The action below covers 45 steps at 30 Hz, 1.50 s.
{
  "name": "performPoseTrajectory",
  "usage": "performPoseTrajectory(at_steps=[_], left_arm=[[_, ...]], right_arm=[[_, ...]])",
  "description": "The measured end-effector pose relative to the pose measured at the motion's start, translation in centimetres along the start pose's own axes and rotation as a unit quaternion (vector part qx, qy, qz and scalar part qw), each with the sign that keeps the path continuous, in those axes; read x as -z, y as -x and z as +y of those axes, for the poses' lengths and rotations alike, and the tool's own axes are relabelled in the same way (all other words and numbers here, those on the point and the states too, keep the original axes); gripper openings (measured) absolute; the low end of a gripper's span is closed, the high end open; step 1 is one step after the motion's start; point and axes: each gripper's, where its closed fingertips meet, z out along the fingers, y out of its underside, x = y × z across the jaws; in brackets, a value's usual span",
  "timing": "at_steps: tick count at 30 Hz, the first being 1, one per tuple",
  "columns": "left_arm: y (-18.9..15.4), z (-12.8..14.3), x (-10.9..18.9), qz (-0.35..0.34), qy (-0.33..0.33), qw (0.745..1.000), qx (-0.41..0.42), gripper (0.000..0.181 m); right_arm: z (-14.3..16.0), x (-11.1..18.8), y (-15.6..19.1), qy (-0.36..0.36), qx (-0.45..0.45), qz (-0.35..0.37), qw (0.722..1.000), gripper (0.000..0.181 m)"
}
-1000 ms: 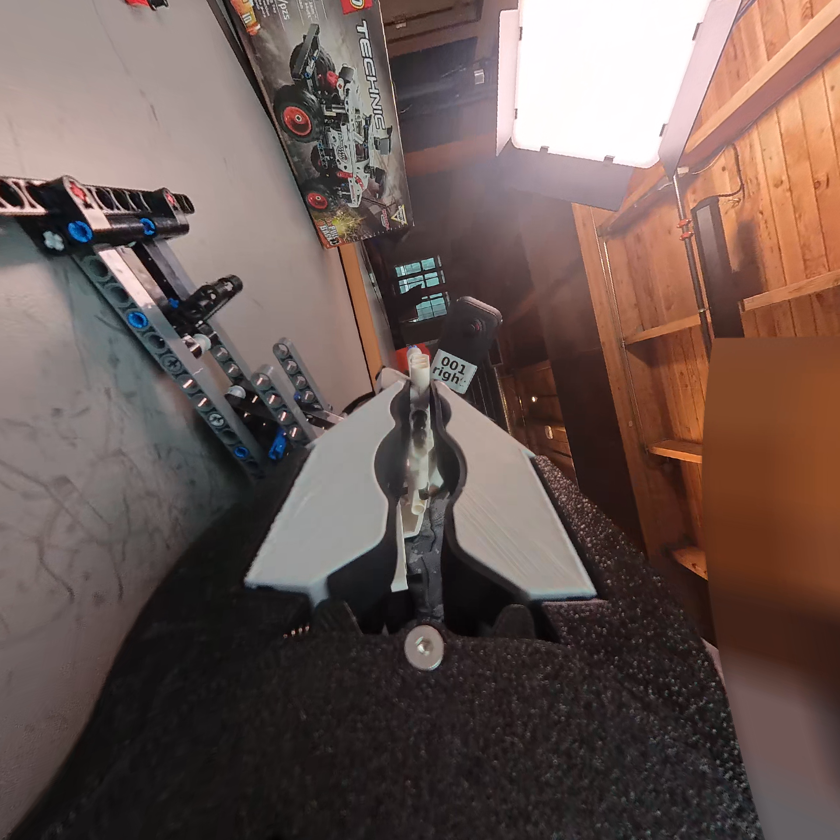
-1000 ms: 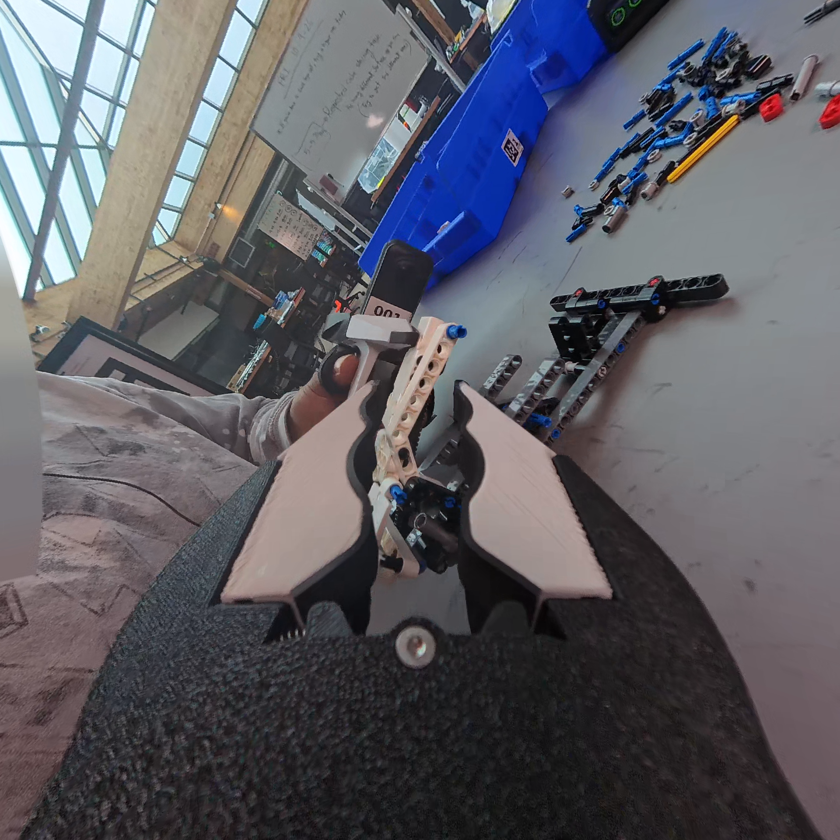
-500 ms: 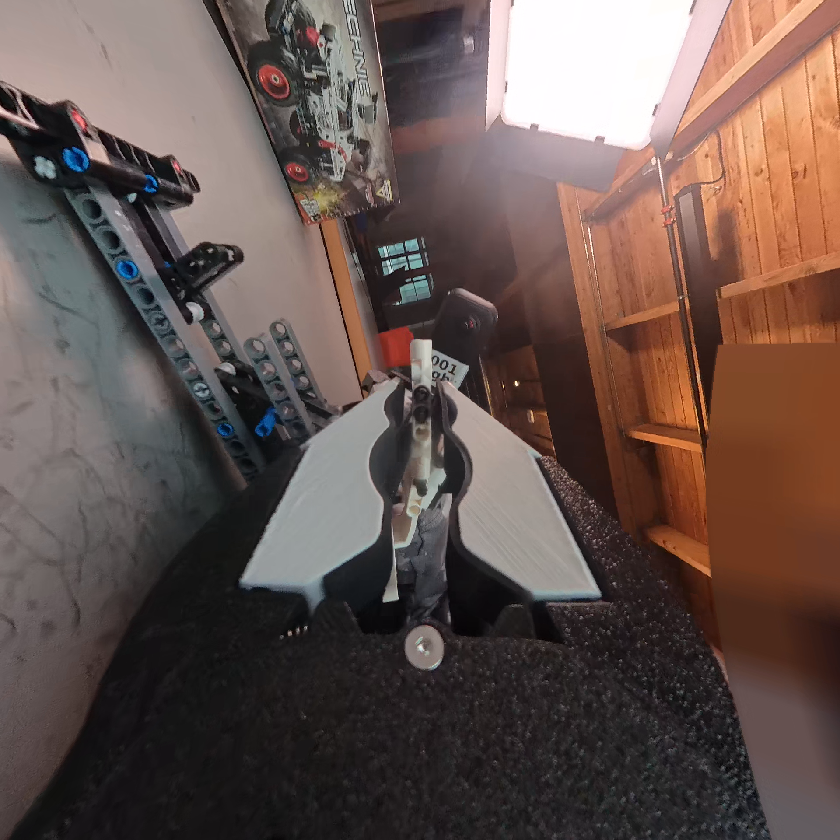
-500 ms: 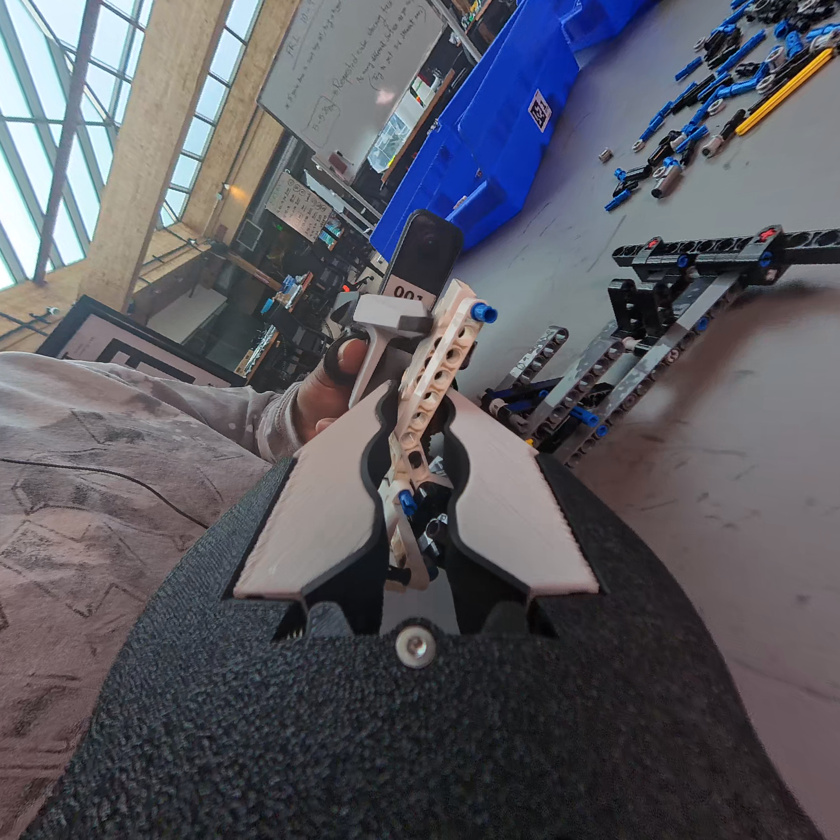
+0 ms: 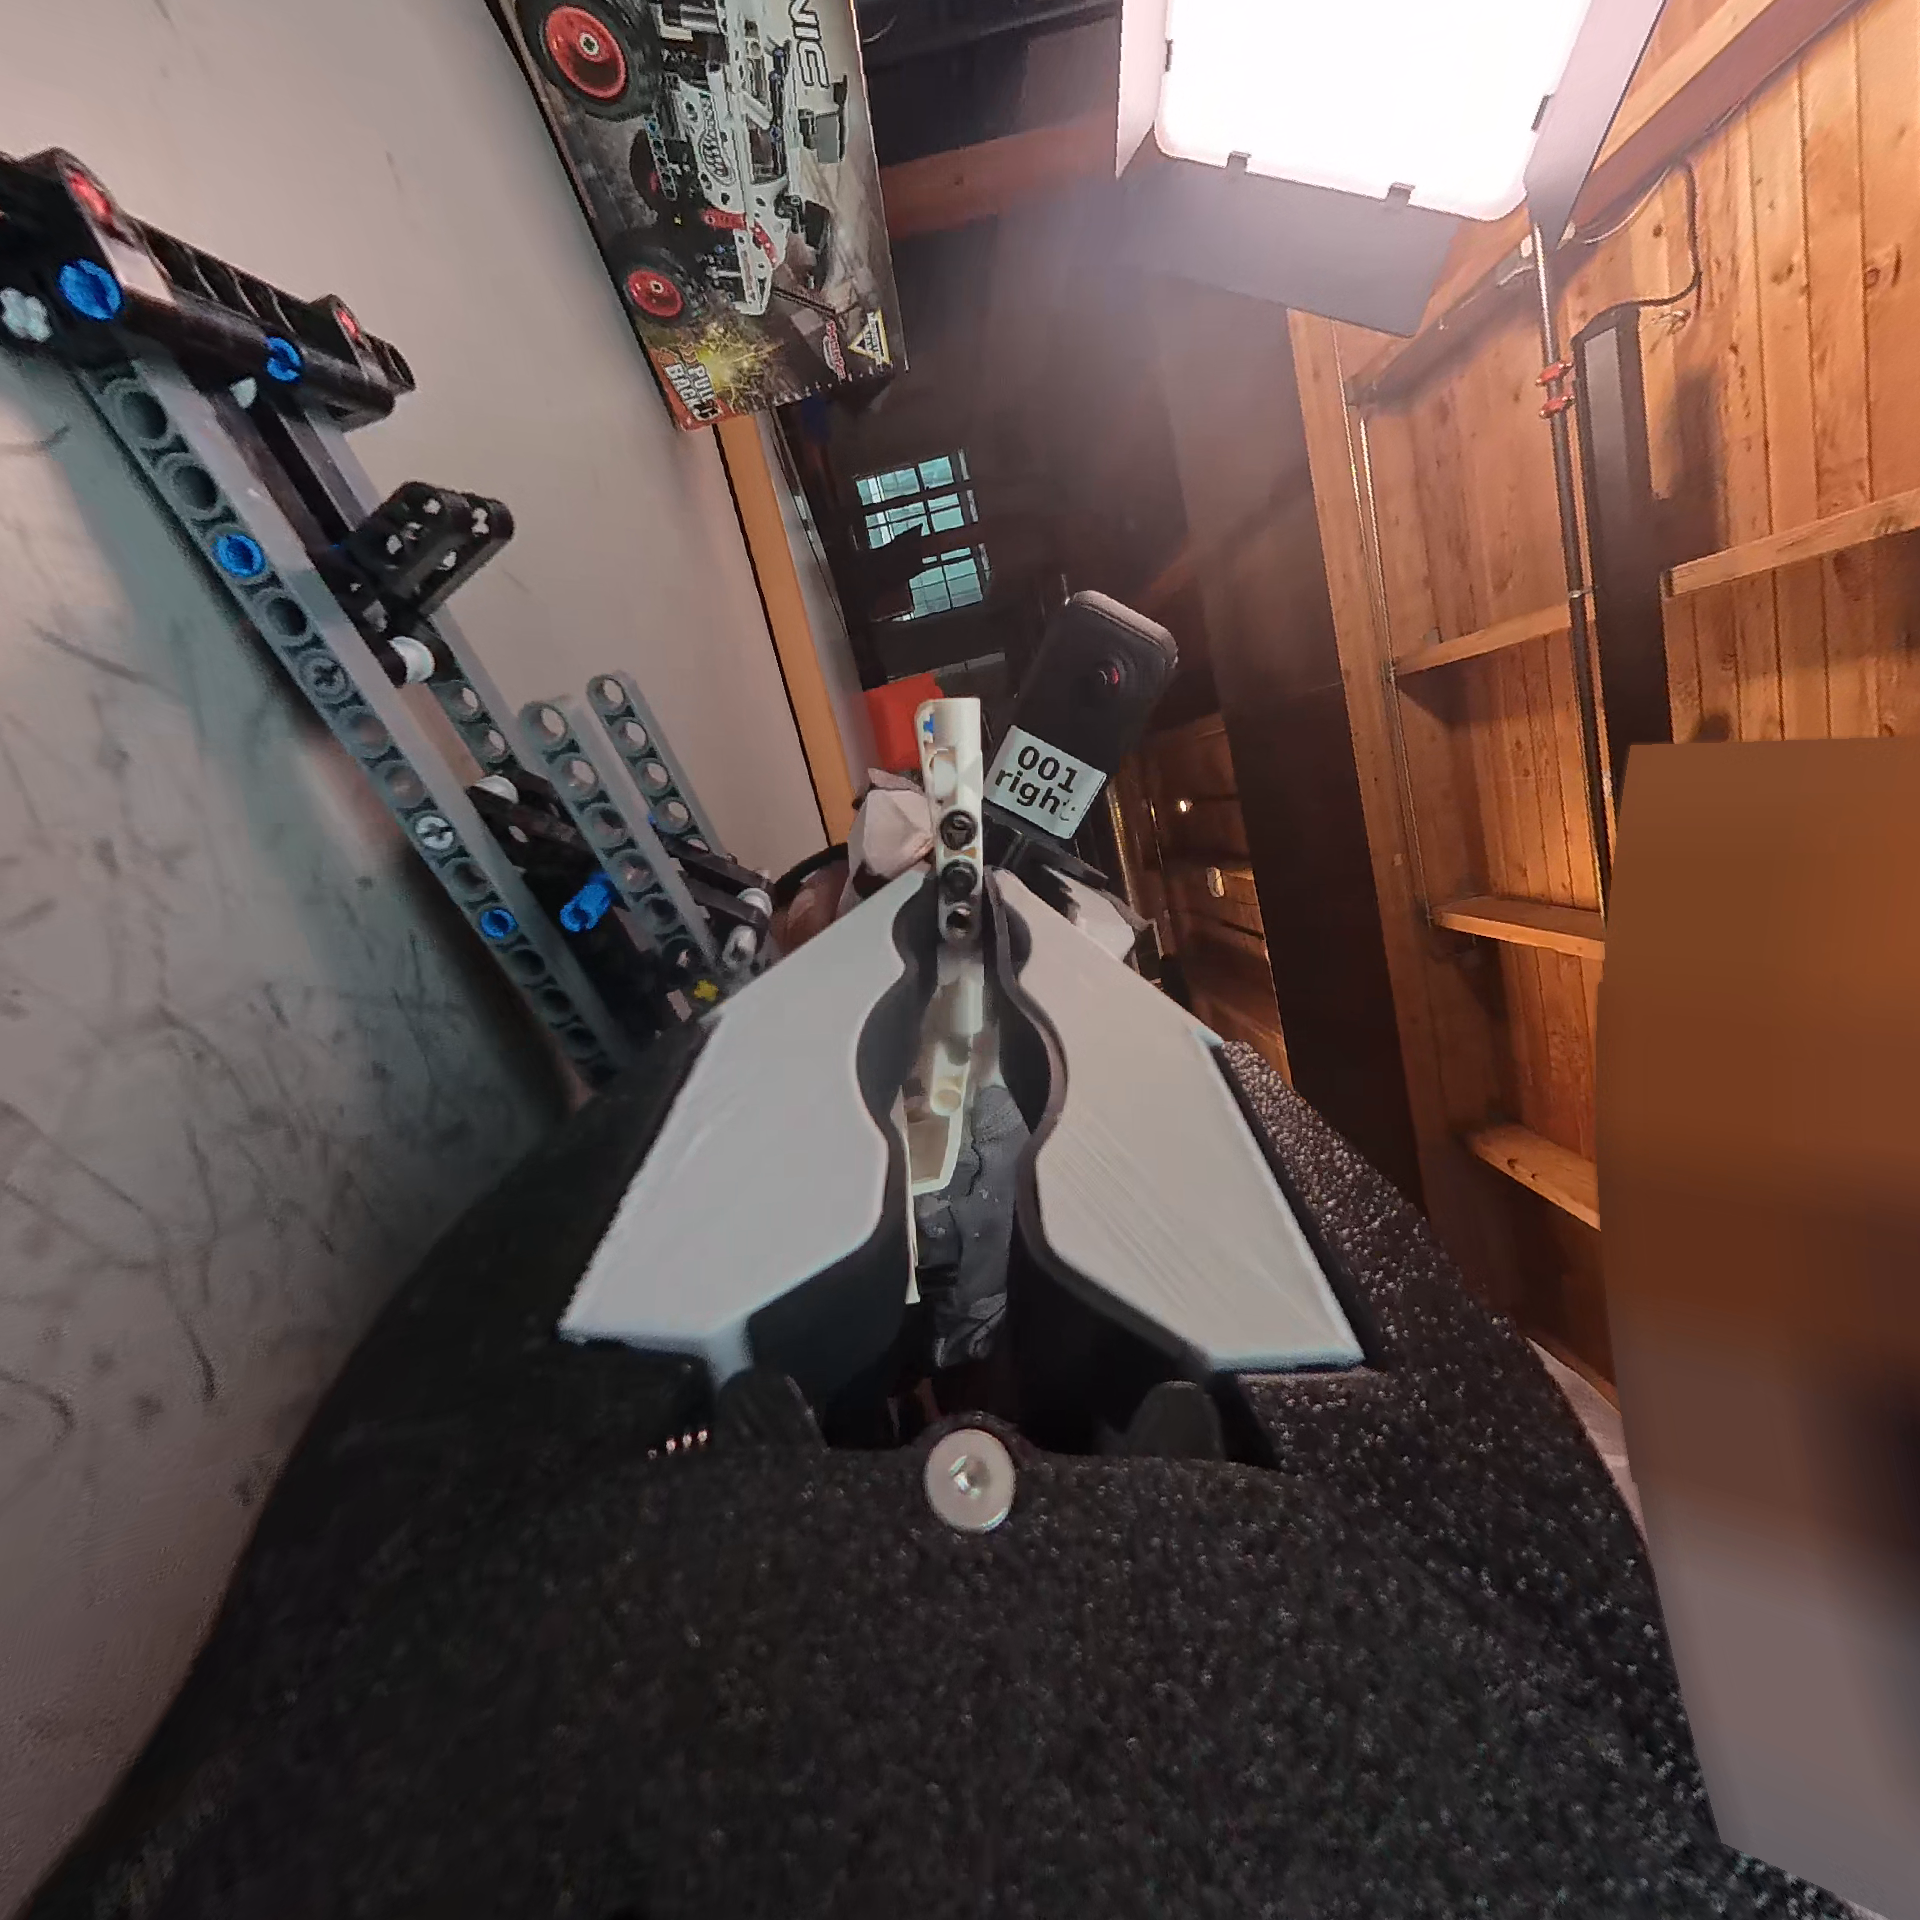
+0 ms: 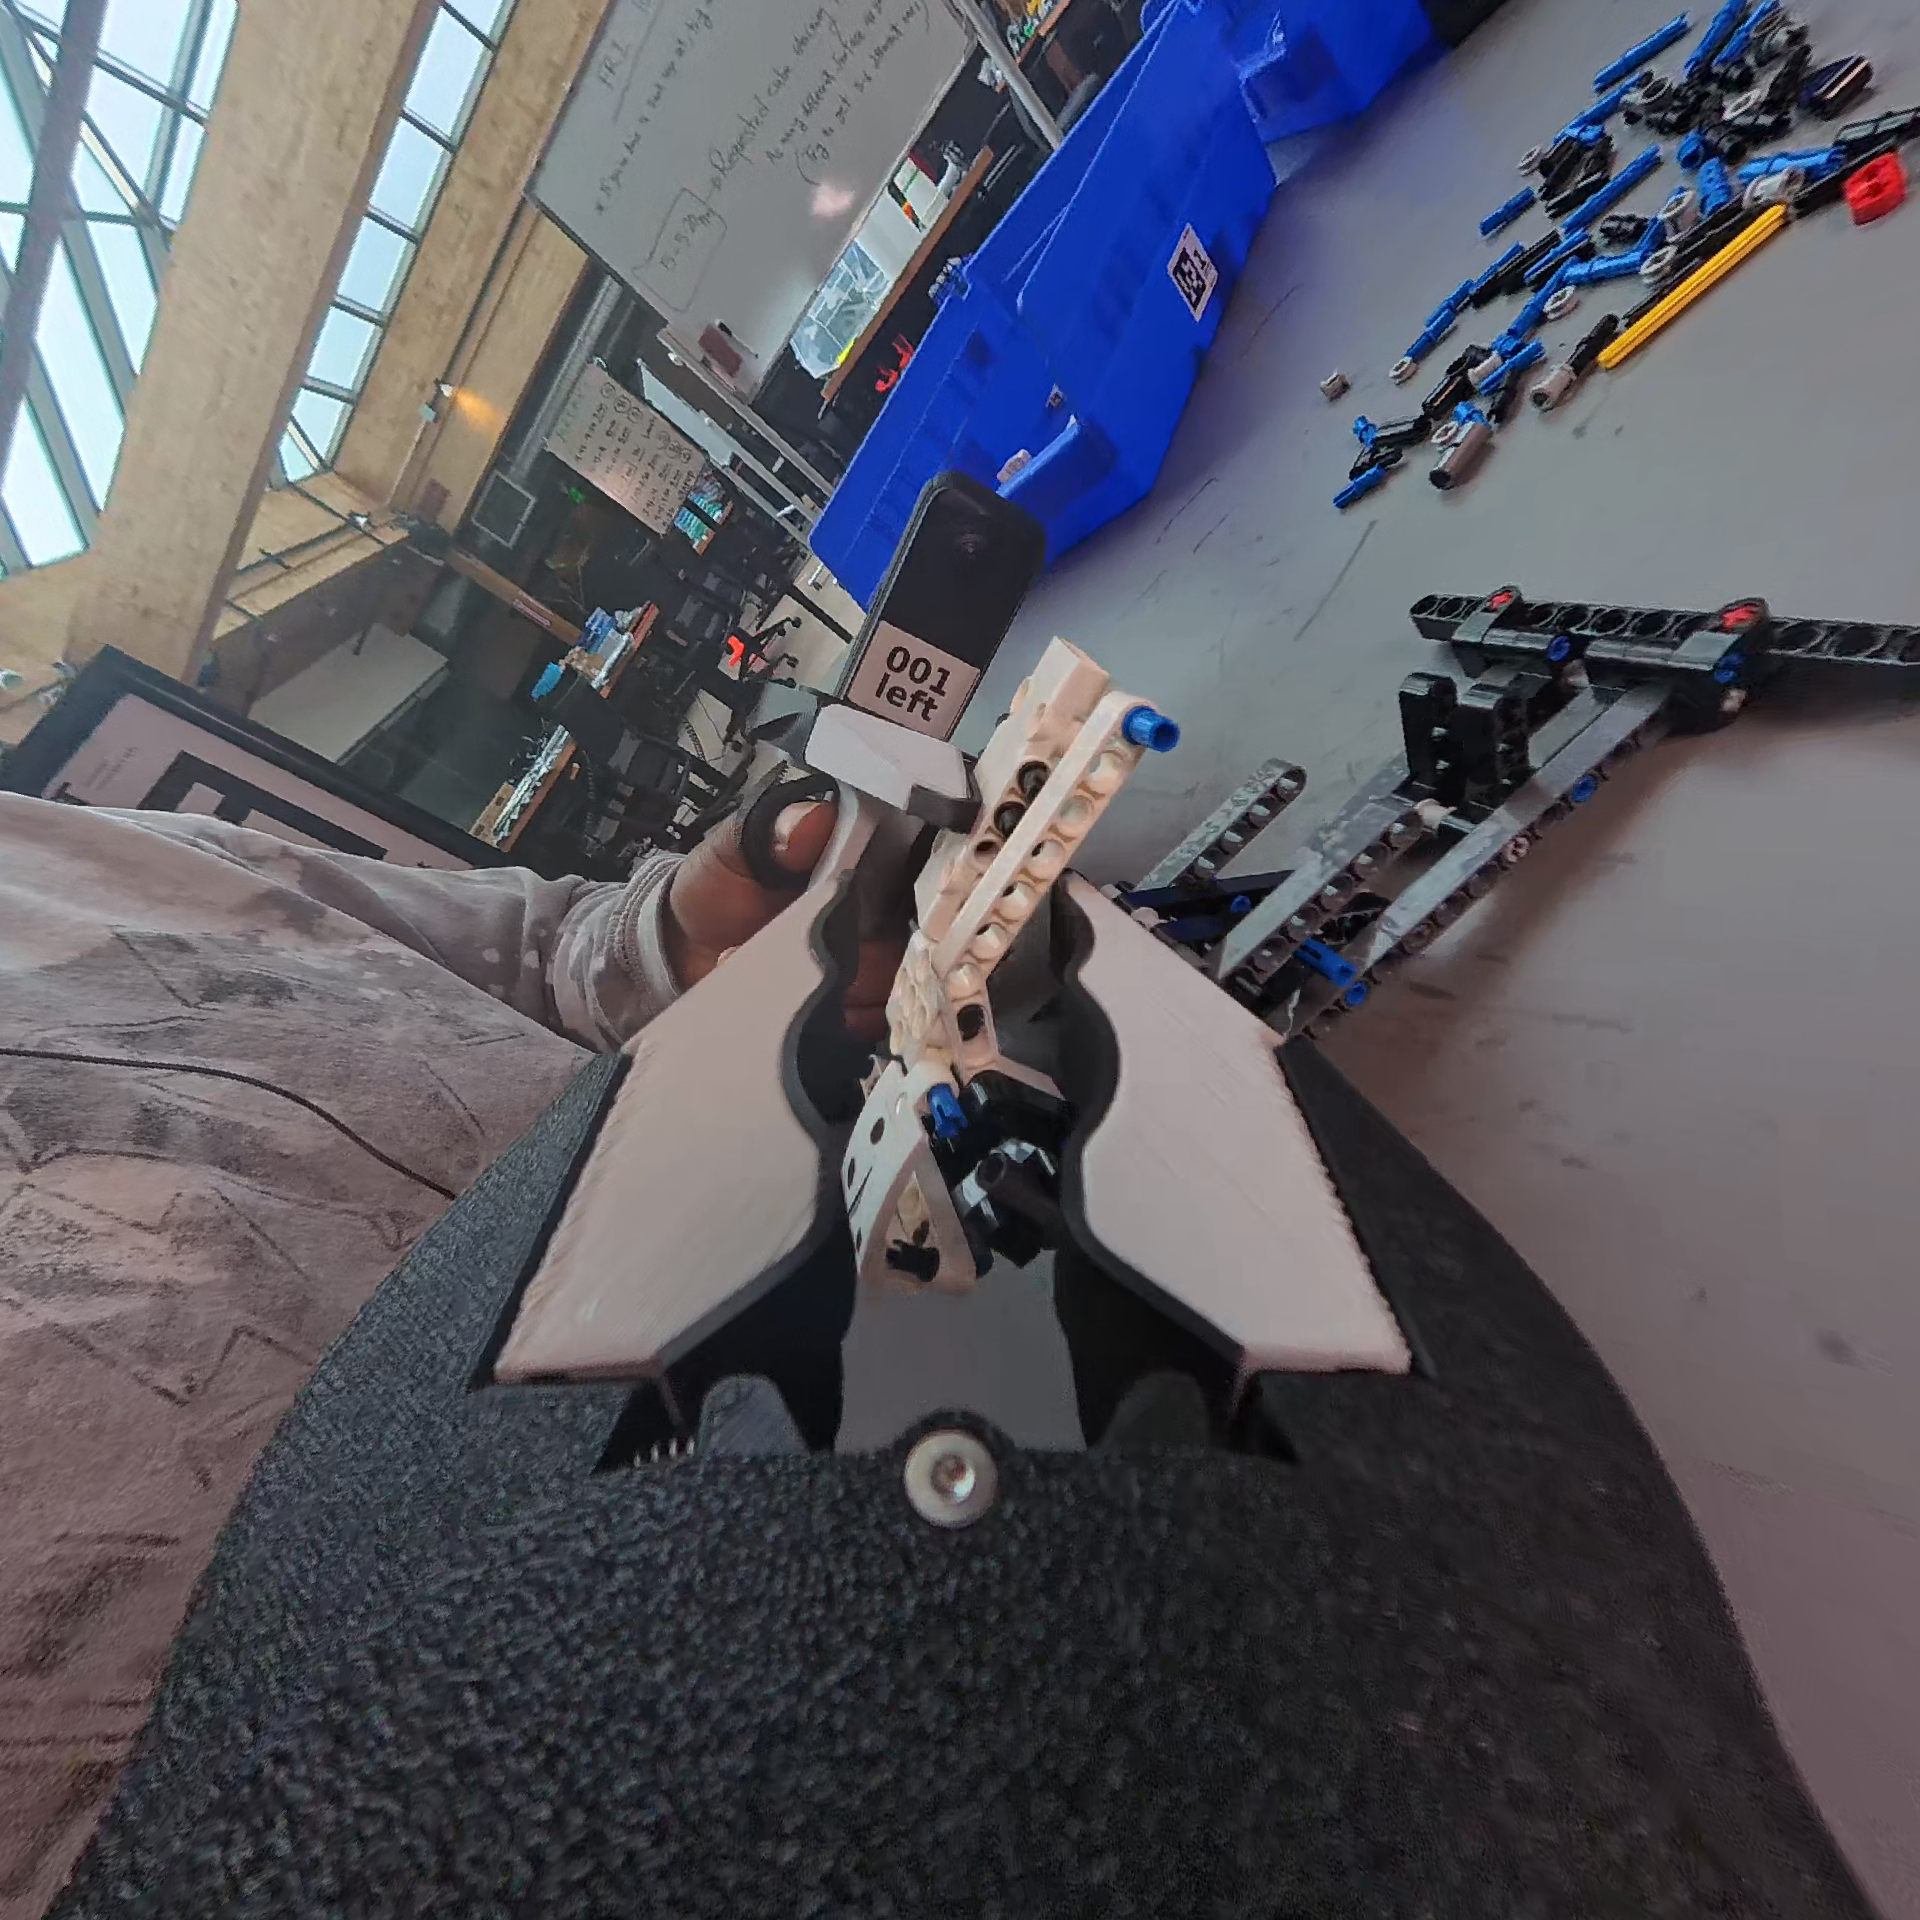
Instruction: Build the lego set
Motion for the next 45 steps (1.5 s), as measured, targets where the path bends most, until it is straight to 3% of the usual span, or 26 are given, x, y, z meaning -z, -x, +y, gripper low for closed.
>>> performPoseTrajectory(at_steps=[7,17,34,45], left_arm=[[0.2,-0.2,-0.3,-0.009,-0.007,1.0,0.001,0.006],[0.1,-0.2,-0.5,-0.004,-0.012,0.999,0.046,0.005],[0.3,0.1,-0.5,-0.028,0.005,0.998,0.051,0.005],[0.2,0.4,-0.8,-0.038,0.012,0.999,0.021,0.006]], right_arm=[[-1.4,1.5,-1.2,-0.039,-0.044,-0.005,0.998,0.012],[-1.6,1.4,-1.5,-0.063,-0.076,-0.012,0.995,0.01],[-1.9,2.0,-1.6,-0.087,-0.096,-0.014,0.991,0.015],[-1.7,2.6,-1.4,-0.086,-0.088,-0.012,0.992,0.005]])
